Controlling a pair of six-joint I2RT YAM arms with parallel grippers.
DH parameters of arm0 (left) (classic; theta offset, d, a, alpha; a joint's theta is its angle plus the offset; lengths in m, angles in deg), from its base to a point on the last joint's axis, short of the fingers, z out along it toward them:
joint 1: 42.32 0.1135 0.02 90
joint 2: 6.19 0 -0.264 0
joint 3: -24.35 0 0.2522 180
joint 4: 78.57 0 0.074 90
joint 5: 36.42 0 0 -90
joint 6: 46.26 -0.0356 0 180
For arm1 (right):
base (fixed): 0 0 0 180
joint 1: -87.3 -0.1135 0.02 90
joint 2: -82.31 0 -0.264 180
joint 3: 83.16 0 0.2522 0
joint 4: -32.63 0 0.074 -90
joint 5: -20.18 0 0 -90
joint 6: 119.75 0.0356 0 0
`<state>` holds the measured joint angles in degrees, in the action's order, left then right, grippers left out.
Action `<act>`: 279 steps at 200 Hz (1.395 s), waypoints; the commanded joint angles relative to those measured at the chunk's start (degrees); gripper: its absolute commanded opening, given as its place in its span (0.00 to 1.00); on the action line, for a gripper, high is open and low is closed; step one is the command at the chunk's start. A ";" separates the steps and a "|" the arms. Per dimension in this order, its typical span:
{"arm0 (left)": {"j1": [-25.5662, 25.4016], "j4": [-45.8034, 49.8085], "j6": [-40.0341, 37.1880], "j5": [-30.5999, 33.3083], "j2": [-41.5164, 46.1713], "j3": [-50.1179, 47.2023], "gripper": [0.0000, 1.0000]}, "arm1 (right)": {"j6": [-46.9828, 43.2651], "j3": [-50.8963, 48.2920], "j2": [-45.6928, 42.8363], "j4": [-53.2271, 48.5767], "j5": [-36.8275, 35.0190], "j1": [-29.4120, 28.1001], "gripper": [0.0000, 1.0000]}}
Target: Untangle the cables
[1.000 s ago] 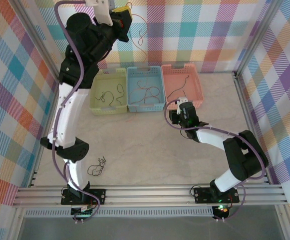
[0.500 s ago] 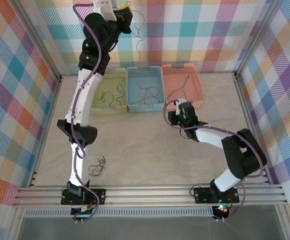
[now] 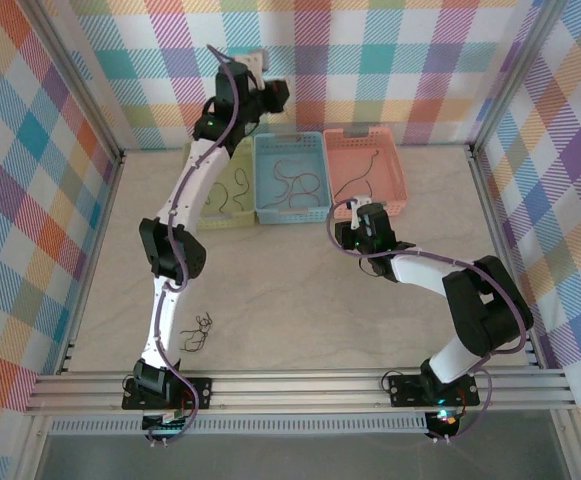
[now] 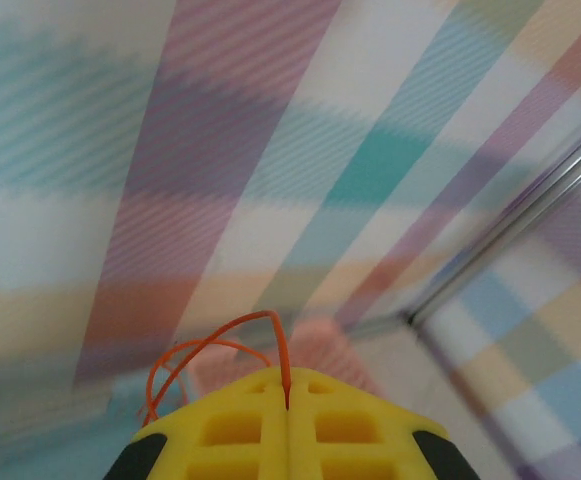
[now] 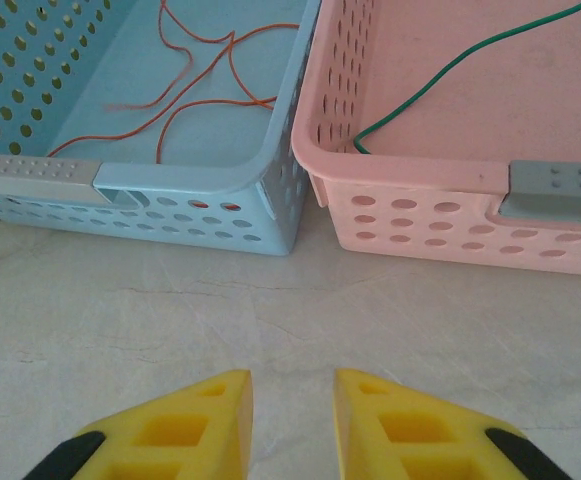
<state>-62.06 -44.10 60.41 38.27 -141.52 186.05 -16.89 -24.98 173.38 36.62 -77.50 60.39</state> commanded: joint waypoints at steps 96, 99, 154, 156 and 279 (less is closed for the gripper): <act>-2.40 19.01 -1.81 9.24 23.25 -32.37 0.65 | 0.43 1.15 0.20 0.32 2.76 0.10 0.29; -2.38 18.45 -1.59 9.44 24.79 -34.25 0.66 | 0.41 1.11 0.17 0.37 2.84 0.04 0.29; -2.10 14.32 4.70 16.92 51.96 -65.33 0.71 | 0.80 1.04 0.25 0.65 3.64 0.05 0.30; -2.06 14.46 4.93 17.18 52.76 -66.20 0.71 | 0.84 1.02 0.25 0.64 3.70 0.10 0.30; -0.91 22.27 18.87 17.49 74.44 -99.98 0.82 | 1.20 1.10 0.49 0.56 4.08 0.11 0.36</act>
<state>-63.40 -23.12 74.49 58.33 -69.59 90.38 -16.62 -24.96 173.40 36.73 -74.64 60.39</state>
